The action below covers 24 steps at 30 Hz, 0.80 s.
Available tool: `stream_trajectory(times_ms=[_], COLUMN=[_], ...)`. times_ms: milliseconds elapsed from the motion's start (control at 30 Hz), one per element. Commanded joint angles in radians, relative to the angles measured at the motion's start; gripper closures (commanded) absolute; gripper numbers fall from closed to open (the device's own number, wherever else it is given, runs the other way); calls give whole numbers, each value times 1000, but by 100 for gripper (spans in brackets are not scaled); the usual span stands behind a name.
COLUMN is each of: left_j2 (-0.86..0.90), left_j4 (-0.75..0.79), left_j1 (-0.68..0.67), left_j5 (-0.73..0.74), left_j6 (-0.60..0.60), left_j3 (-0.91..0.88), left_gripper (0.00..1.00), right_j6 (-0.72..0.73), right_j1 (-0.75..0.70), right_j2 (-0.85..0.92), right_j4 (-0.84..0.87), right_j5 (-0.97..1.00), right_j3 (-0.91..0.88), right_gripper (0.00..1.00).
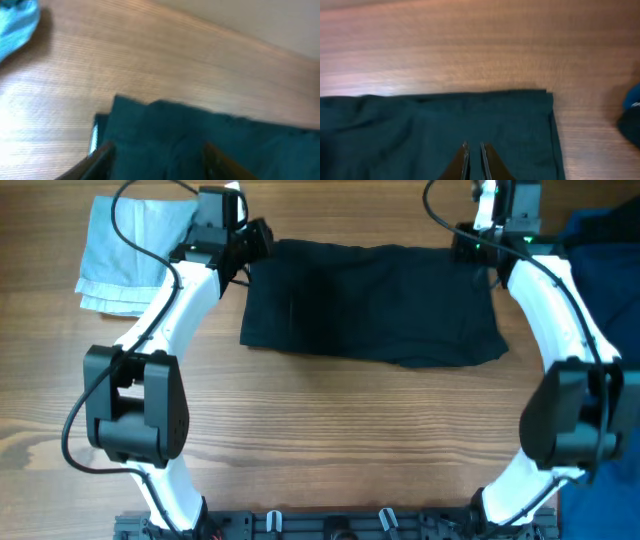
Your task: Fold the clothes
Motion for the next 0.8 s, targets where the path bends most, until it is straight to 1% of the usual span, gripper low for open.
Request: stream_trajectory(times_ms=[0, 33, 67, 133, 200, 267, 300, 333, 433, 500, 567, 600, 633, 700, 767], left_j2=[77, 105, 150, 206, 257, 304, 319, 323, 294, 227, 100, 16, -51, -87, -69], left_j4=[105, 144, 209, 269, 296, 298, 299, 313, 333, 325, 243, 127, -16, -209, -356], left_j1=[-27, -35, -49, -58, -60, -58, -52, -40, -21, -20, -30, -45, -62, -89, -118], left_j5=[53, 53, 53, 53, 45, -19, -82, -106, -77, -66, -66, -43, -16, -6, -7], left_j6=[7, 7, 7, 7, 4, 8, 9, 8, 8, 8, 3, 3, 3, 4, 4], left_j3=[5, 5, 5, 5, 5, 5, 5, 5, 20, 29, 29, 29, 29, 29, 28], left_gripper=[91, 94, 95, 94, 93, 94, 93, 94, 96, 96, 96, 95, 93, 92, 91], right_j6=[8, 9, 12, 12, 12, 11, 12, 12, 8, 9, 12, 11, 11, 11, 13], right_j1=[-7, -7, -7, -7, -7, -7, -7, -7, -7, -7, -7, -7, -7, -5, -5], right_j2=[126, 160, 218, 262, 291, 282, 253, 200, 55, -82, -204, -251, -259, -253, -253], right_j4=[60, 79, 110, 129, 132, 121, 111, 85, -14, -151, -328, -447, -546, -628, -605], right_j5=[13, 13, 13, 13, 13, -35, -76, -85, -85, -108, -174, -236, -267, -266, -266], right_j3=[-21, -21, -21, -21, -21, -17, -10, -5, -5, -5, -5, -5, -5, -41, -135], right_gripper=[90, 90, 90, 89, 86, 87, 86, 85, 84, 85, 89, 91, 93, 95, 95])
